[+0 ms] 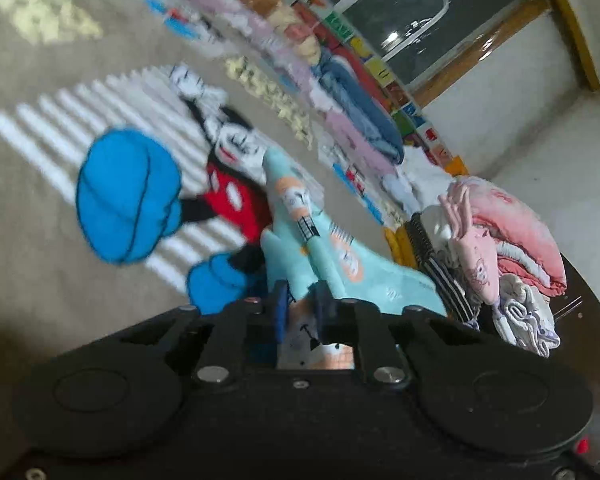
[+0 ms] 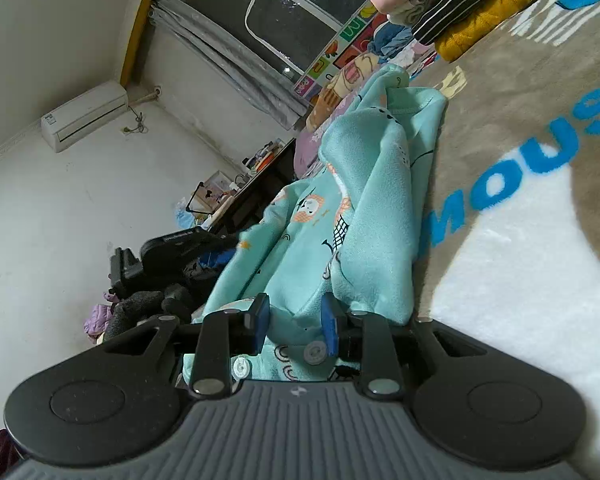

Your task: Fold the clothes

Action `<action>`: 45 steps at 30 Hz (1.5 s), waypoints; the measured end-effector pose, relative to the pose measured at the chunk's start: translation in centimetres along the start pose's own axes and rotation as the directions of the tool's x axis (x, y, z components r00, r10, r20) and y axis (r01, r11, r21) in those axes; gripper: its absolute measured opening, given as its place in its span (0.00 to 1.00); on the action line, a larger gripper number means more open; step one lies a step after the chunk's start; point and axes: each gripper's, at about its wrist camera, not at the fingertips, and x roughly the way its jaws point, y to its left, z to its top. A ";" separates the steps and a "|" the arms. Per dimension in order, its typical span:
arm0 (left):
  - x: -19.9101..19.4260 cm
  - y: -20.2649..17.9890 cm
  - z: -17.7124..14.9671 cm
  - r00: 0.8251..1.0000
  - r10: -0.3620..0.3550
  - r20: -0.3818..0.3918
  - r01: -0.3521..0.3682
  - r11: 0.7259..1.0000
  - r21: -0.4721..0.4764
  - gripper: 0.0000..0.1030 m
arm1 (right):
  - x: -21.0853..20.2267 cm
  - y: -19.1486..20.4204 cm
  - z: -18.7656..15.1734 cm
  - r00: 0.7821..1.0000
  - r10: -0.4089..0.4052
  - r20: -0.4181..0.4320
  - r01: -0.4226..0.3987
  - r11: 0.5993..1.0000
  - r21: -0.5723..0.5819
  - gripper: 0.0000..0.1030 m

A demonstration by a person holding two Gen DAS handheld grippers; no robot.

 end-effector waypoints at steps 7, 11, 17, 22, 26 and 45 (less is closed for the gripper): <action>1.0 -4.1 -3.8 0.999 -0.006 -0.032 0.015 0.953 0.304 0.01 | 0.2 -0.1 0.0 1.000 0.000 0.001 0.000 1.000 0.002 0.27; 1.6 -7.1 -6.3 0.998 -0.005 -0.059 0.034 0.862 0.505 0.00 | 0.1 -0.1 0.1 1.000 0.001 0.001 -0.001 1.000 0.002 0.27; 2.4 -11.4 -10.2 0.995 0.007 -0.098 0.070 0.649 0.757 0.00 | 0.0 0.0 0.1 1.000 -0.001 0.000 0.001 1.000 0.002 0.27; 3.5 -12.2 -12.8 0.967 0.050 -0.250 0.183 0.548 0.816 0.10 | 0.0 0.0 0.1 1.000 -0.004 -0.001 0.004 1.000 0.003 0.27; 2.2 -12.7 -11.6 0.954 -0.006 -0.299 0.247 0.580 0.776 0.34 | 0.0 0.1 0.1 1.000 -0.004 0.000 0.004 1.000 0.004 0.27; 11.3 -7.7 0.0 0.961 0.037 -0.276 0.081 0.911 0.404 0.43 | -0.1 -0.3 0.0 1.000 0.030 0.005 -0.030 1.000 0.007 0.28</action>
